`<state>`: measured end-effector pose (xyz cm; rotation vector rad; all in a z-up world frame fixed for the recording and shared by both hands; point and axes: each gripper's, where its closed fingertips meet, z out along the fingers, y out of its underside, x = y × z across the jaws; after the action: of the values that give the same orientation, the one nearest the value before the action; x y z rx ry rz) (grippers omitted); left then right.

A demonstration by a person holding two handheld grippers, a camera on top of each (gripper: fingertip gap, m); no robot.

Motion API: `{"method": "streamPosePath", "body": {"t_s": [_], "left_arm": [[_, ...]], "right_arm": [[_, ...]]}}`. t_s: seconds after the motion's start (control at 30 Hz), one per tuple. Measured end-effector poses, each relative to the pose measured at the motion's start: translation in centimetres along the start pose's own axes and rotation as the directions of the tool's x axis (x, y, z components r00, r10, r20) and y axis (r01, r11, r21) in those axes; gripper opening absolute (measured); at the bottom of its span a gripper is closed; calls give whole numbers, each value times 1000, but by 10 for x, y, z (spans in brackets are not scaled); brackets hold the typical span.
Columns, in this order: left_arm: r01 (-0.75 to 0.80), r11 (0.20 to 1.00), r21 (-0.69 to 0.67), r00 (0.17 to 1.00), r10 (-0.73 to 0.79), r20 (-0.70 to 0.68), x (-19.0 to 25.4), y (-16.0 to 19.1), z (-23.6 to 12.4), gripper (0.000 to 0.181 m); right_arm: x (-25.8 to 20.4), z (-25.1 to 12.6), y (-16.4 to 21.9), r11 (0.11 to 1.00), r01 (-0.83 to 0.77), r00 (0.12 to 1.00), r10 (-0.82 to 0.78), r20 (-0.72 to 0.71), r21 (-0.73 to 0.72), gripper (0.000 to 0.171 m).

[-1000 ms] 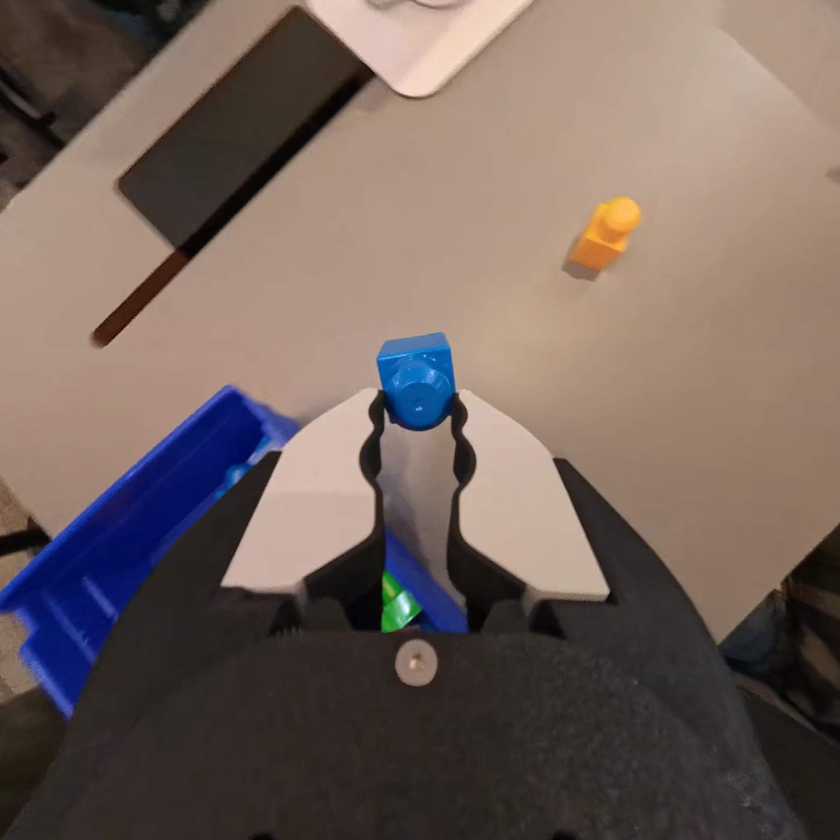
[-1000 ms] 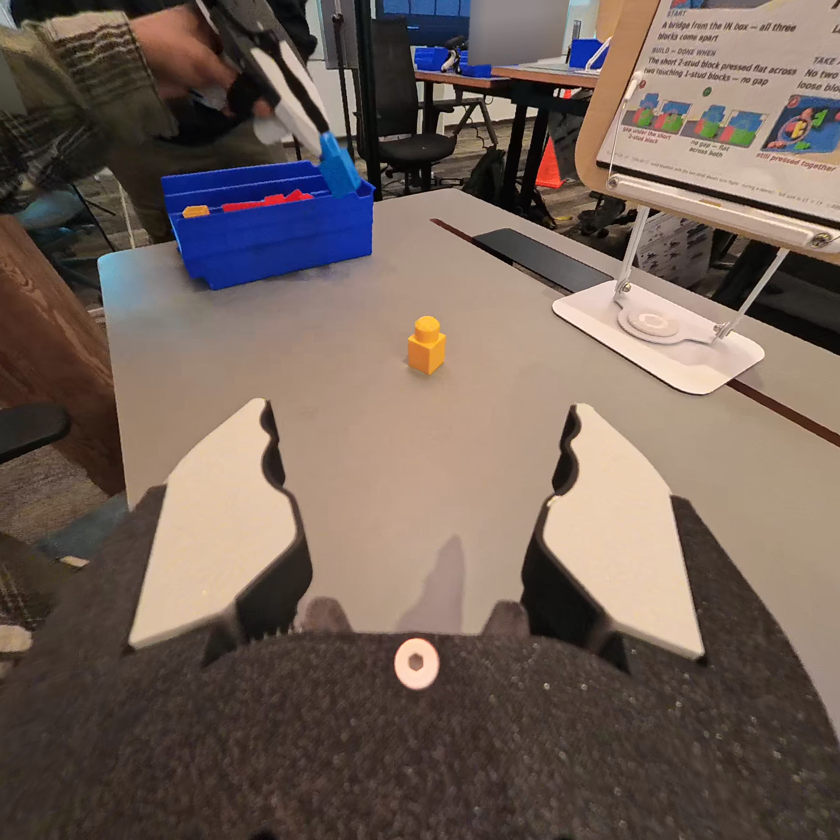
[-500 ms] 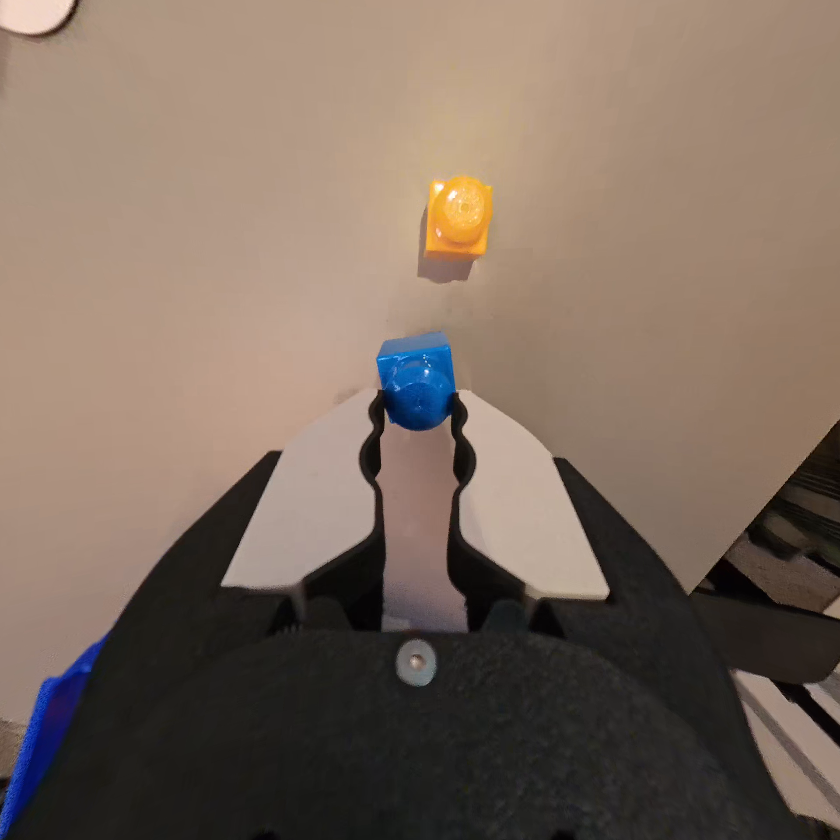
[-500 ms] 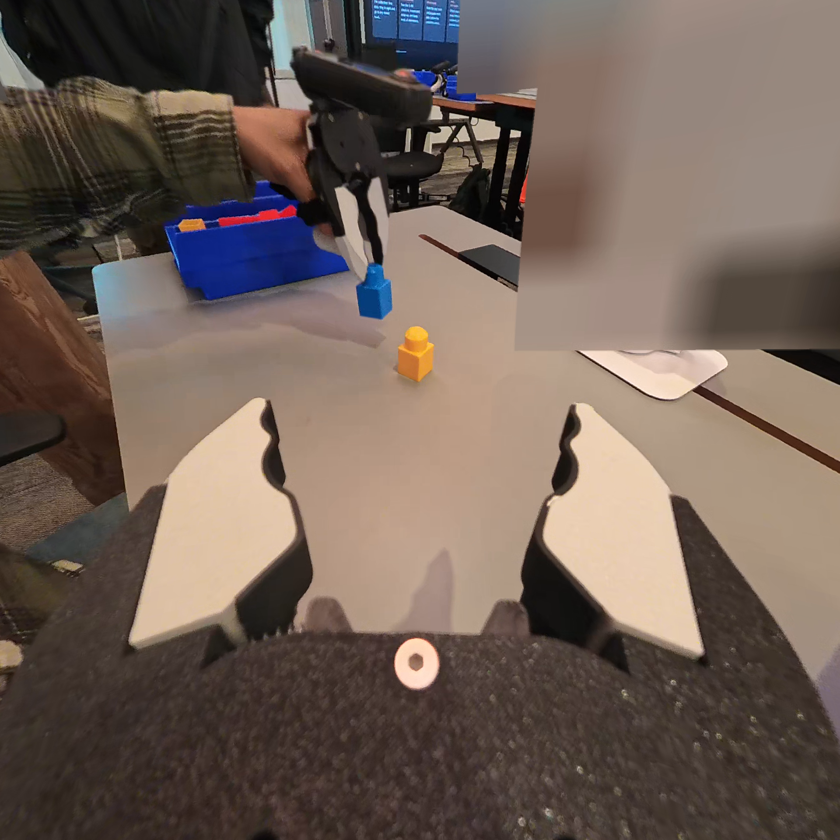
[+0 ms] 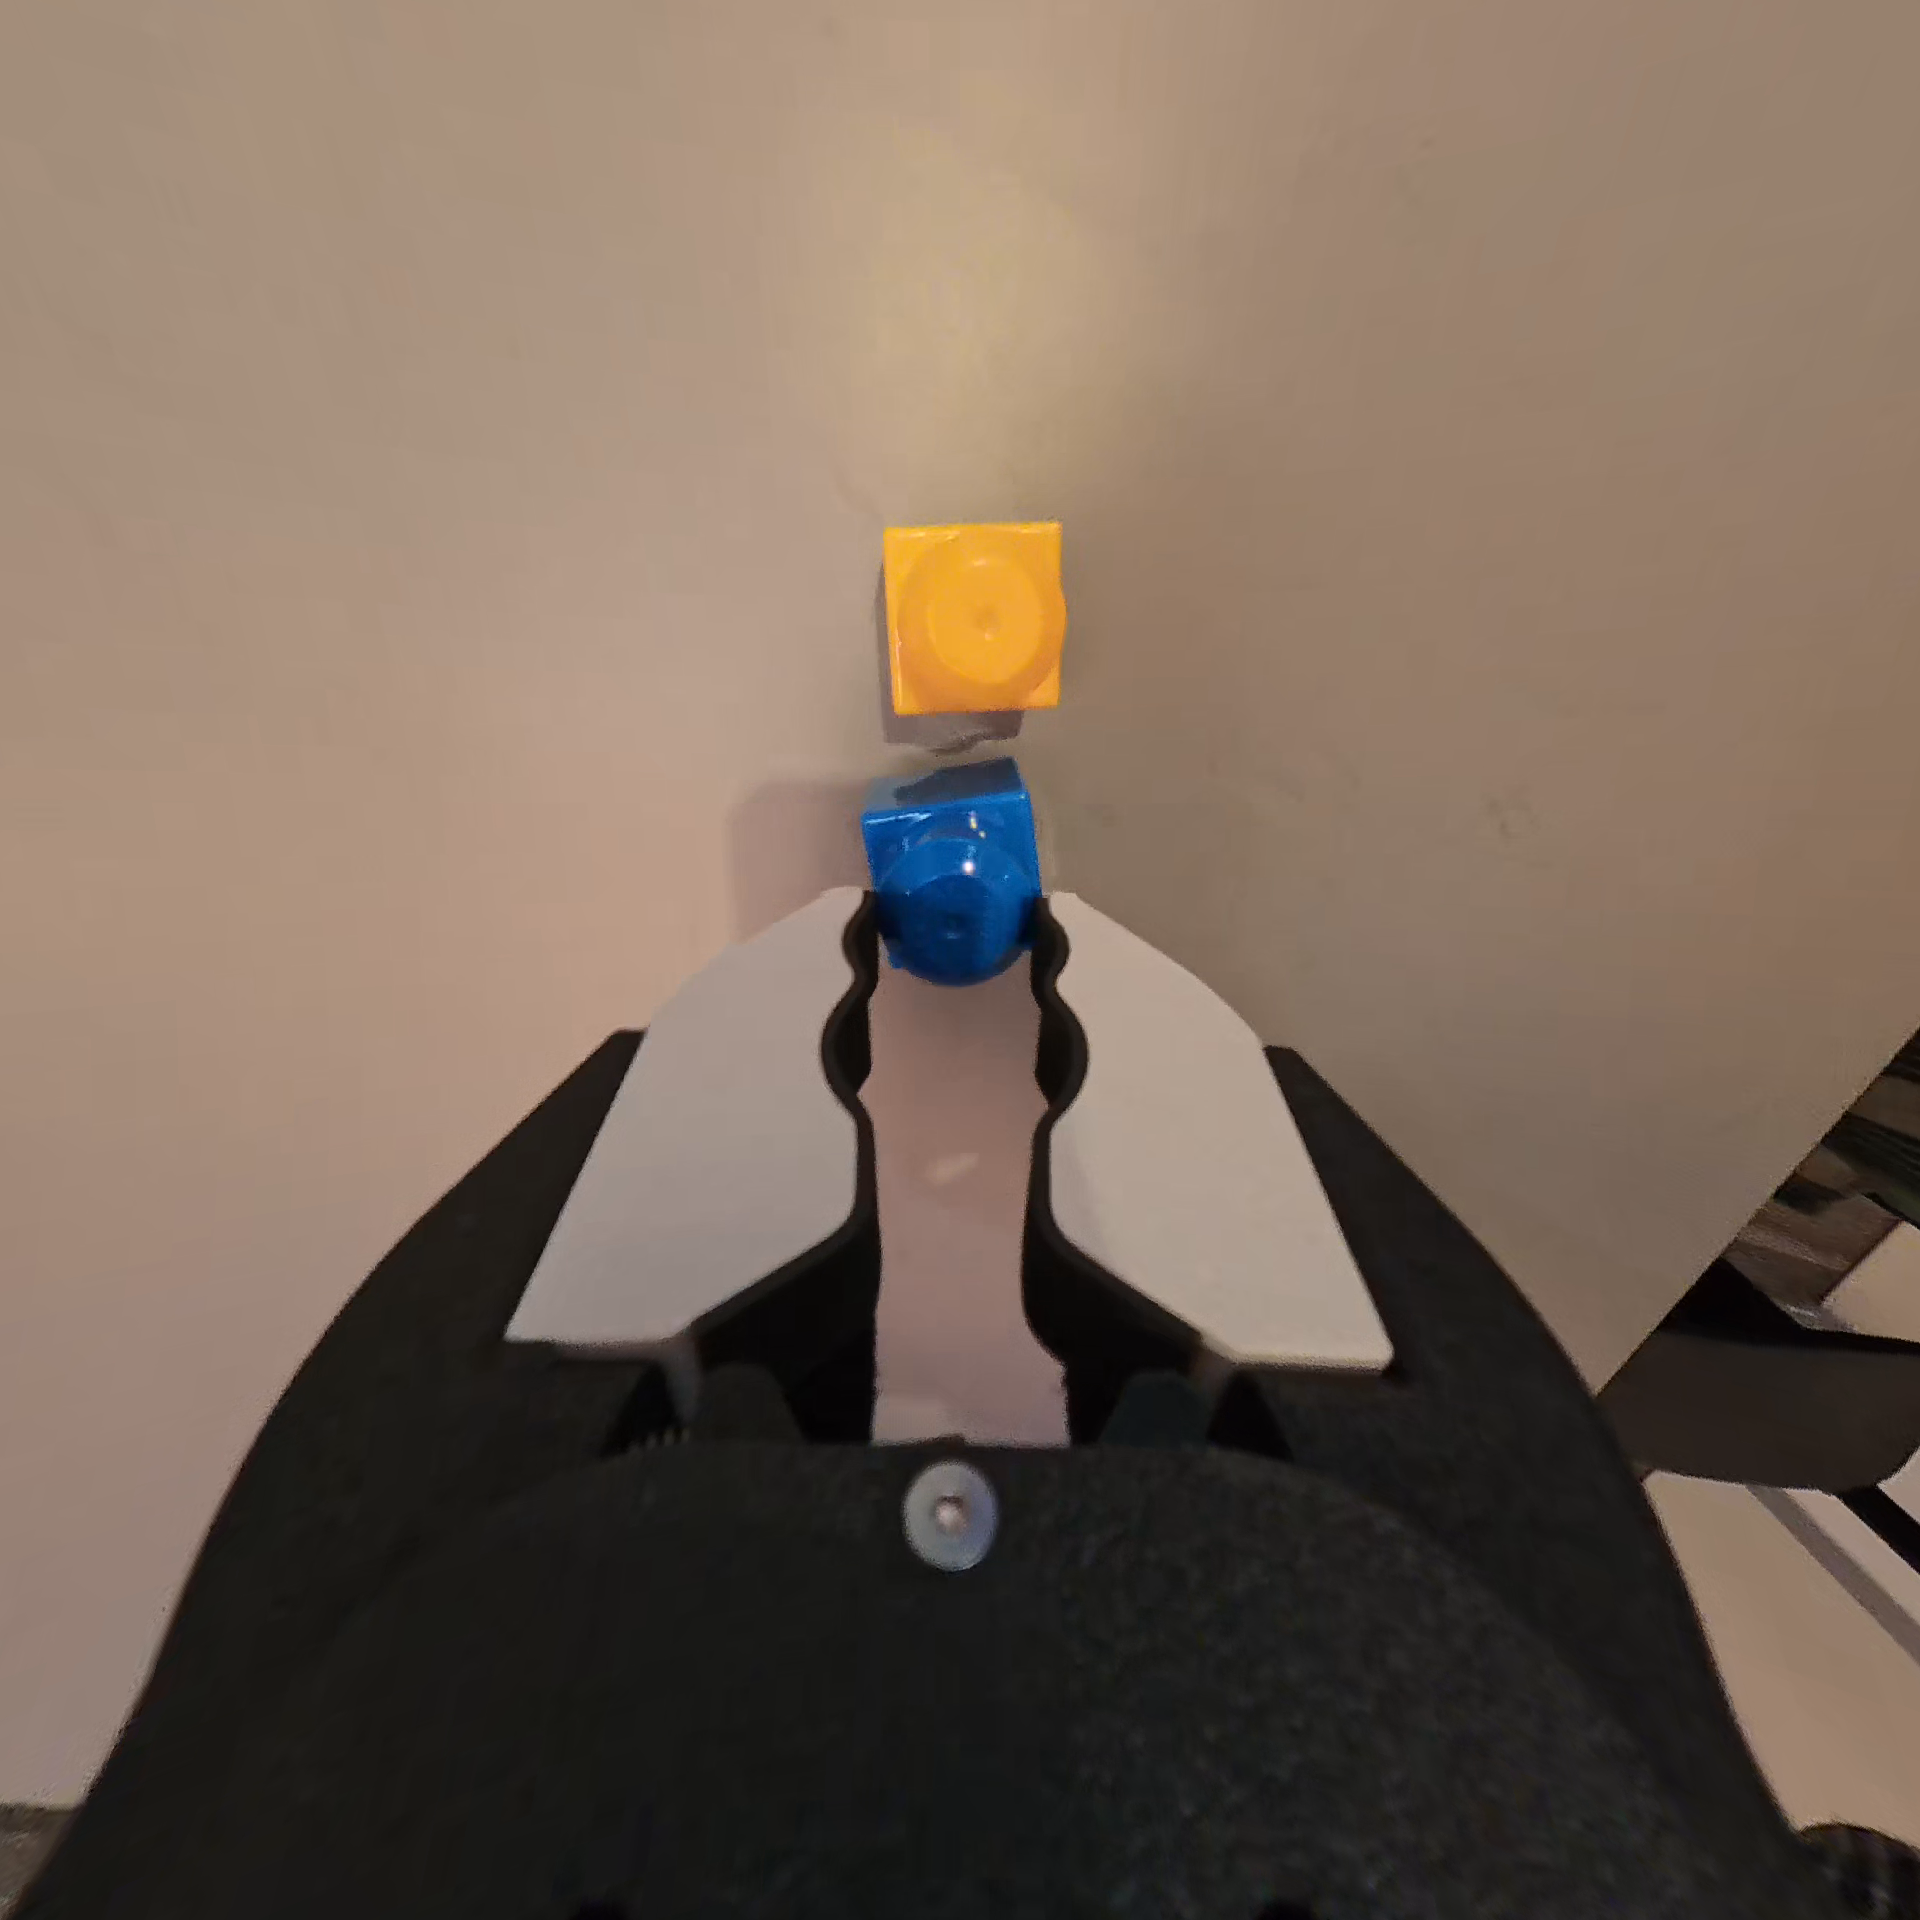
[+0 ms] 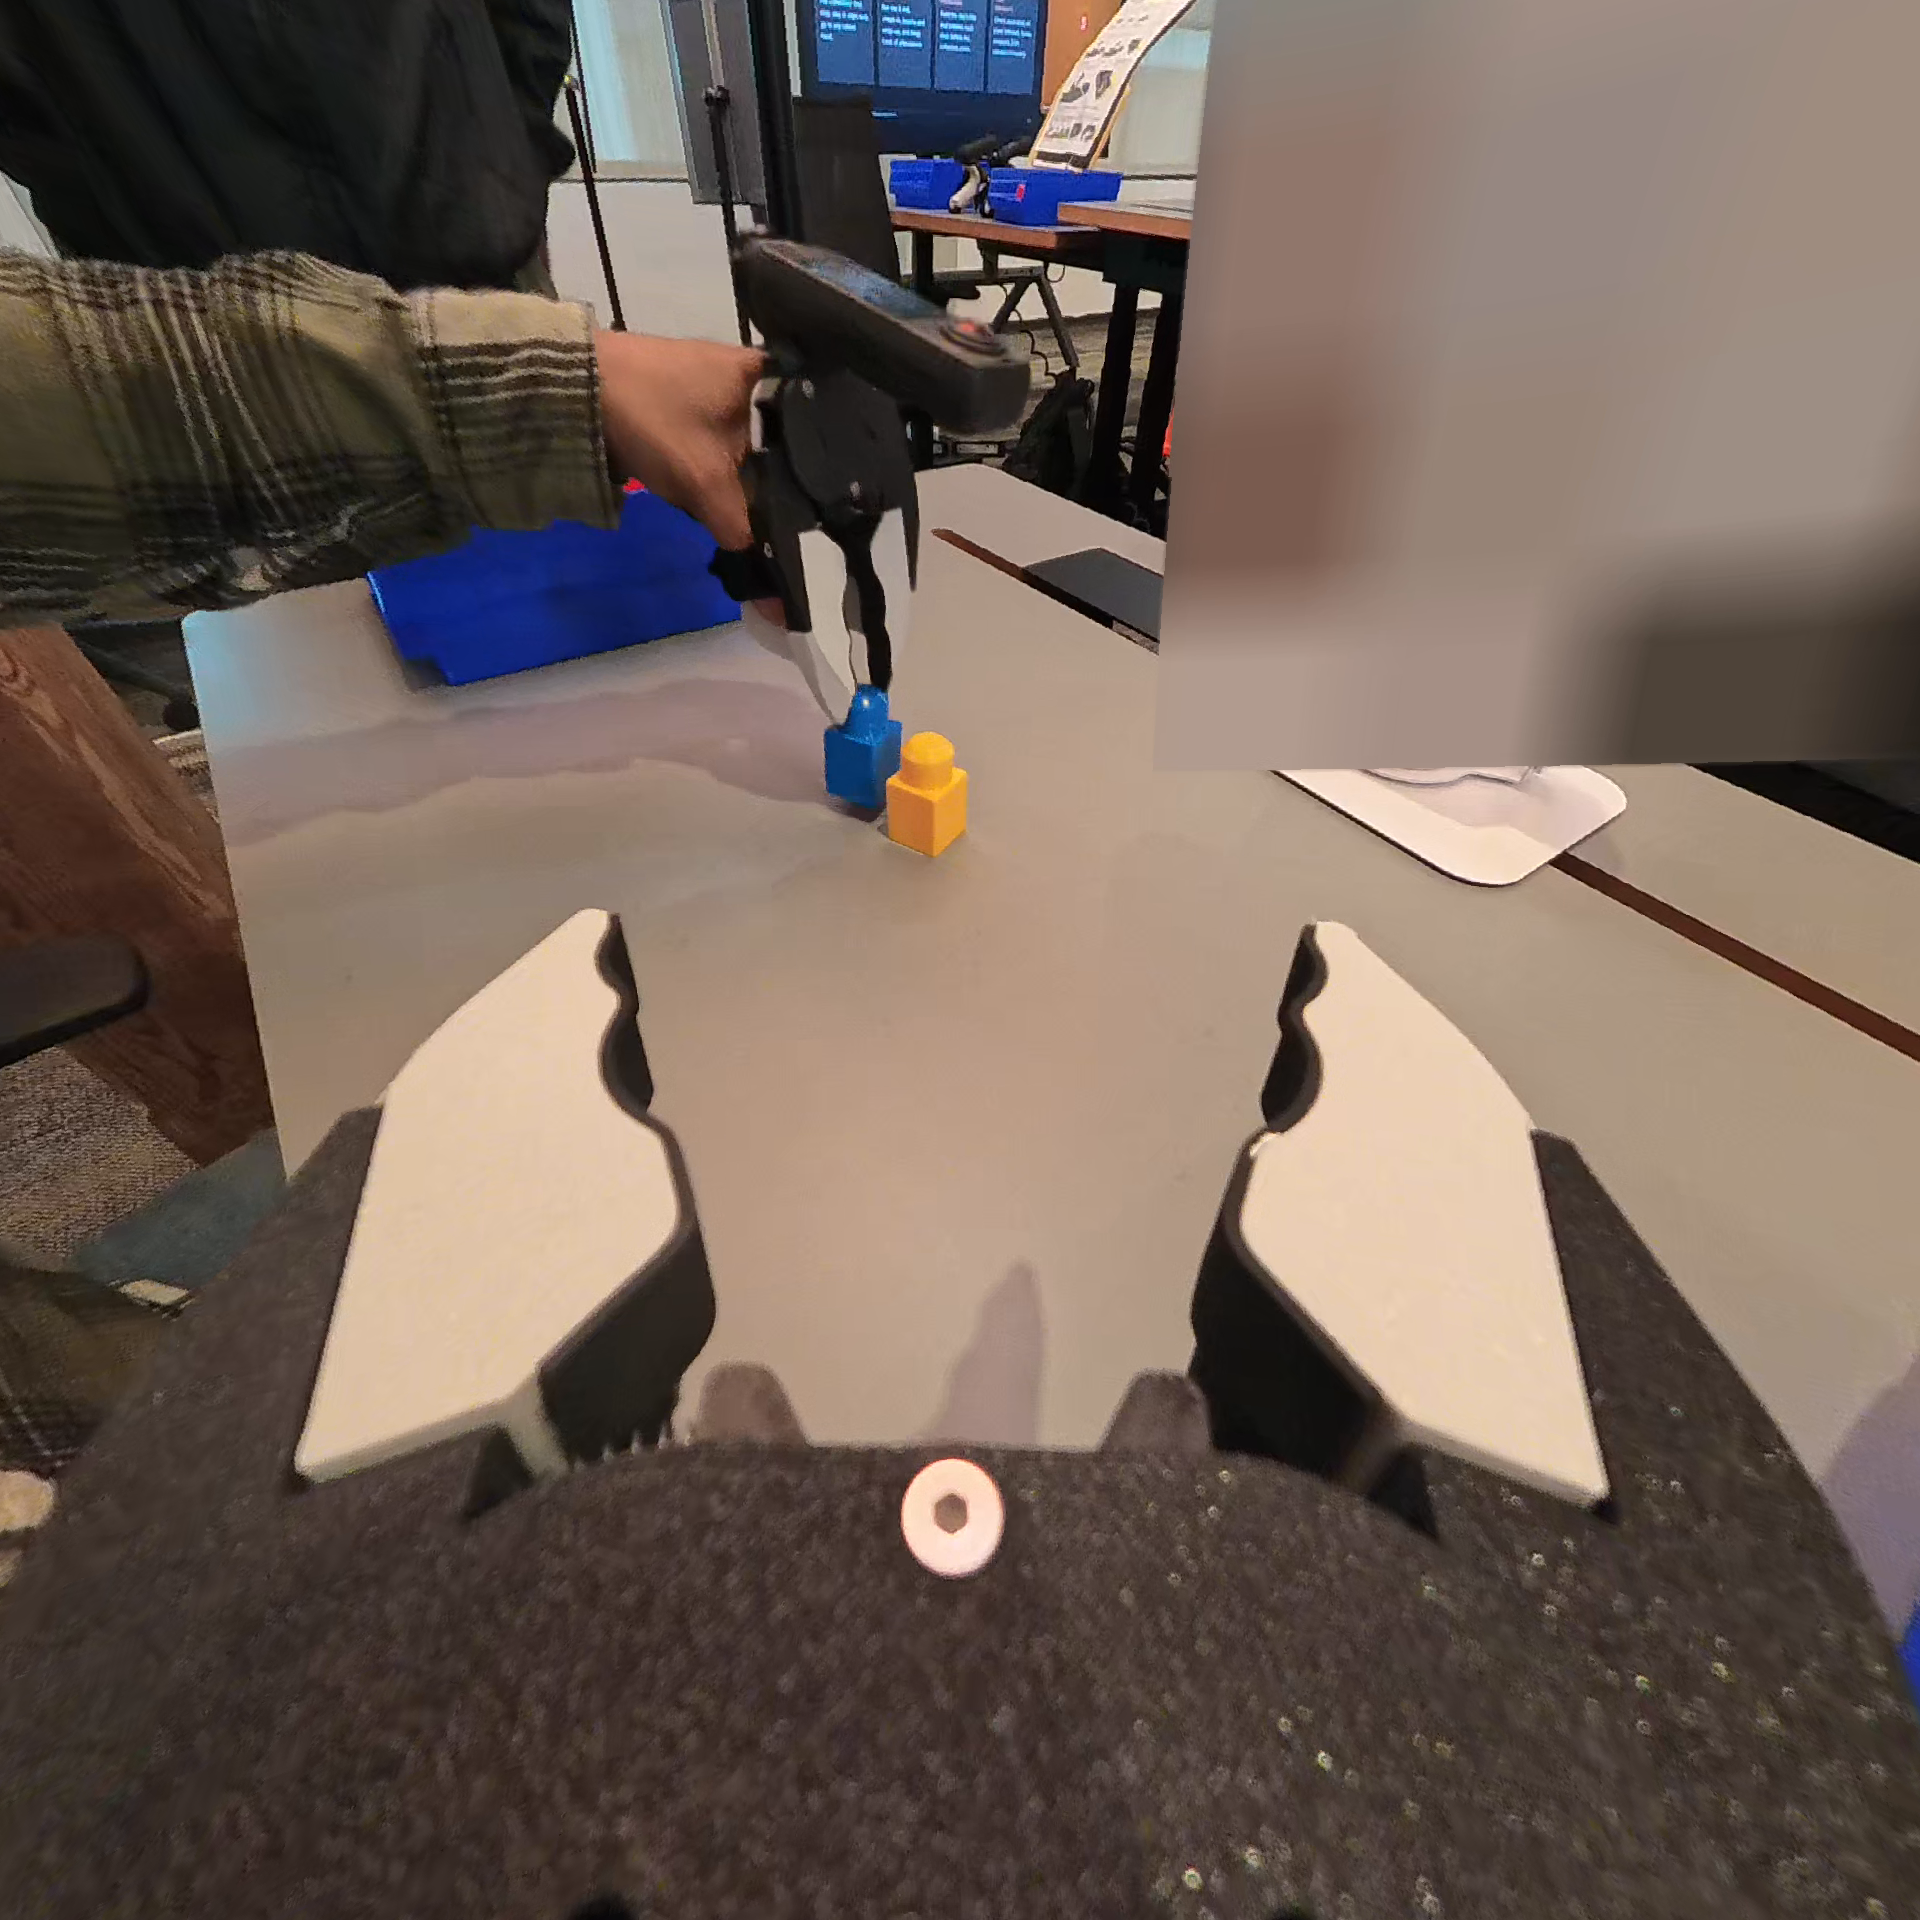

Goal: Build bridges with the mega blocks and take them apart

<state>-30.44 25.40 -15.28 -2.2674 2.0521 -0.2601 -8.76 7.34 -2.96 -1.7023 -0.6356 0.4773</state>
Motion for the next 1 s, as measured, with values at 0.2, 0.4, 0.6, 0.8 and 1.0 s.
{"method": "streamPosePath", "body": {"t_s": [0.2, 0.4, 0.6, 0.8, 1.0], "left_arm": [[-24, 1000, -1, 999, 24, -21, 5, -3, 7, 28], [-35, 999, 12, 999, 35, -21, 5, -8, 11, 28], [-49, 998, 34, 998, 50, -27, 4, -11, 13, 28], [-67, 997, 35, 997, 68, -27, 4, -13, 13, 28], [-60, 997, 49, 997, 62, -37, 3, -15, 13, 28]], "right_arm": [[-2, 4, 0, 1000, 4, 1000, -4, 9, -4, 116], [-3, 5, 0, 1000, 8, 1000, -8, 12, -8, 116], [-4, 6, 1, 1000, 7, 1000, -7, 18, -11, 116], [-5, 8, 2, 1000, 10, 1000, -9, 22, -18, 116], [-5, 8, 2, 1000, 9, 1000, -9, 21, -18, 116]]}}
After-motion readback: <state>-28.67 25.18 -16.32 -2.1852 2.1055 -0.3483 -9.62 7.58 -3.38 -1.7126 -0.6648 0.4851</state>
